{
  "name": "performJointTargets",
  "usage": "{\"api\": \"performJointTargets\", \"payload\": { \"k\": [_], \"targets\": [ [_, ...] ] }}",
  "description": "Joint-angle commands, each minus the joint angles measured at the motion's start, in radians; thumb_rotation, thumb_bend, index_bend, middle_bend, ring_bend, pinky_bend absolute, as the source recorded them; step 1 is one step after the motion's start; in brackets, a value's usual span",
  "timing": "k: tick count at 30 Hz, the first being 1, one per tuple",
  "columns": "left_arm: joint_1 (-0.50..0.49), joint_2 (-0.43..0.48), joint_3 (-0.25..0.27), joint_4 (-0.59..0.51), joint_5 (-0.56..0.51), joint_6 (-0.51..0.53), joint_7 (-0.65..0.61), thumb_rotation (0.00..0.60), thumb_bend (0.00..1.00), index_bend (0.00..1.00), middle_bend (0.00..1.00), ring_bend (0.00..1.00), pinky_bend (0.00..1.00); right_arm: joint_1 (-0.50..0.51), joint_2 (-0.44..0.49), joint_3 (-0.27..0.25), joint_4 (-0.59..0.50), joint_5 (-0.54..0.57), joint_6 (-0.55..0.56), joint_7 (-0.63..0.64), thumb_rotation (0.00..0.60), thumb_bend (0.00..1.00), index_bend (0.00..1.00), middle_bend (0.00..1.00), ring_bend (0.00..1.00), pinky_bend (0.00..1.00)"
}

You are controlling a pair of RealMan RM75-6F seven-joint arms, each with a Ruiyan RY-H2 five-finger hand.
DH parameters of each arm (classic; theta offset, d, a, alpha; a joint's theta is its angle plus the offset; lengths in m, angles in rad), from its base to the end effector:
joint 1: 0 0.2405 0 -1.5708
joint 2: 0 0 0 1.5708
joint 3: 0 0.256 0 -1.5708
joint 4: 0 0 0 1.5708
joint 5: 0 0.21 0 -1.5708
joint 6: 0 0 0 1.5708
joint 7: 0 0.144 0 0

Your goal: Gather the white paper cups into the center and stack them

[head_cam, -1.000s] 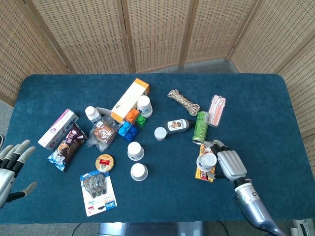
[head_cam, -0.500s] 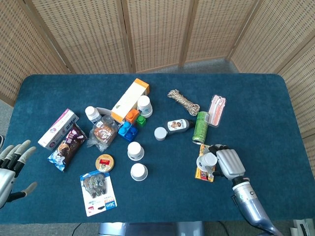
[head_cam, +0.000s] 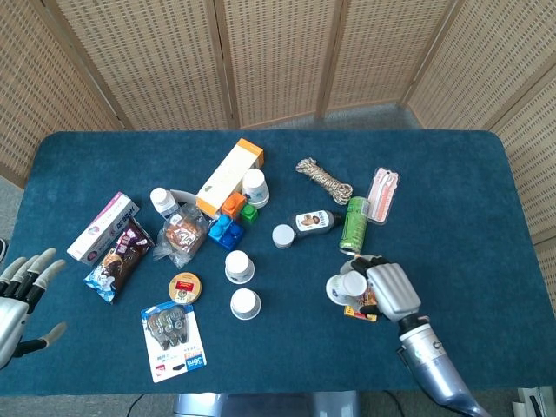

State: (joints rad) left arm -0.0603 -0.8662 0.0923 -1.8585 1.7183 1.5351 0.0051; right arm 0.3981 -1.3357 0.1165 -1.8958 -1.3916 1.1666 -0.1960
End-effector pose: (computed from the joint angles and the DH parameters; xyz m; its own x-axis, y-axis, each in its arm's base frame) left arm -0.2628 0.1394 0.1917 0.4160 0.0981 0.9040 0.9014 -0.1757 -0.3957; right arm -0.1636 -0.2420 0.0489 0.1664 -0.2637 0.9501 -0.9476 -0.3094 0.0801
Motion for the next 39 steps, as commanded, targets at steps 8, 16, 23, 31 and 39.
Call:
{"api": "performJointTargets", "payload": {
  "k": [8, 16, 23, 31, 39],
  "targets": [
    [0.004, 0.002, 0.000, 0.002, 0.005, -0.003, -0.002, 0.600, 0.28, 0.00, 0.00, 0.00, 0.00, 0.140, -0.079, 0.098, -0.101, 0.136, -0.069, -0.232, 0.600, 0.39, 0.40, 0.43, 0.31, 0.35],
    [0.003, 0.006, -0.006, 0.005, -0.004, -0.008, -0.021, 0.600, 0.28, 0.00, 0.00, 0.00, 0.00, 0.220, -0.157, 0.138, -0.176, 0.275, -0.041, -0.404, 0.600, 0.44, 0.39, 0.43, 0.31, 0.35],
    [0.002, 0.011, -0.007, 0.012, -0.006, -0.013, -0.038, 0.600, 0.28, 0.00, 0.00, 0.00, 0.00, 0.305, -0.228, 0.173, -0.196, 0.393, -0.005, -0.541, 0.600, 0.43, 0.39, 0.43, 0.31, 0.35],
    [0.003, 0.016, -0.009, 0.018, -0.008, -0.012, -0.057, 0.600, 0.28, 0.00, 0.00, 0.00, 0.00, 0.391, -0.315, 0.194, -0.184, 0.481, 0.048, -0.639, 0.600, 0.43, 0.39, 0.43, 0.30, 0.35],
    [0.003, 0.019, -0.008, 0.019, -0.005, -0.016, -0.067, 0.600, 0.28, 0.00, 0.00, 0.00, 0.00, 0.458, -0.385, 0.209, -0.130, 0.543, 0.076, -0.677, 0.600, 0.43, 0.39, 0.43, 0.30, 0.35]
  ]
}}
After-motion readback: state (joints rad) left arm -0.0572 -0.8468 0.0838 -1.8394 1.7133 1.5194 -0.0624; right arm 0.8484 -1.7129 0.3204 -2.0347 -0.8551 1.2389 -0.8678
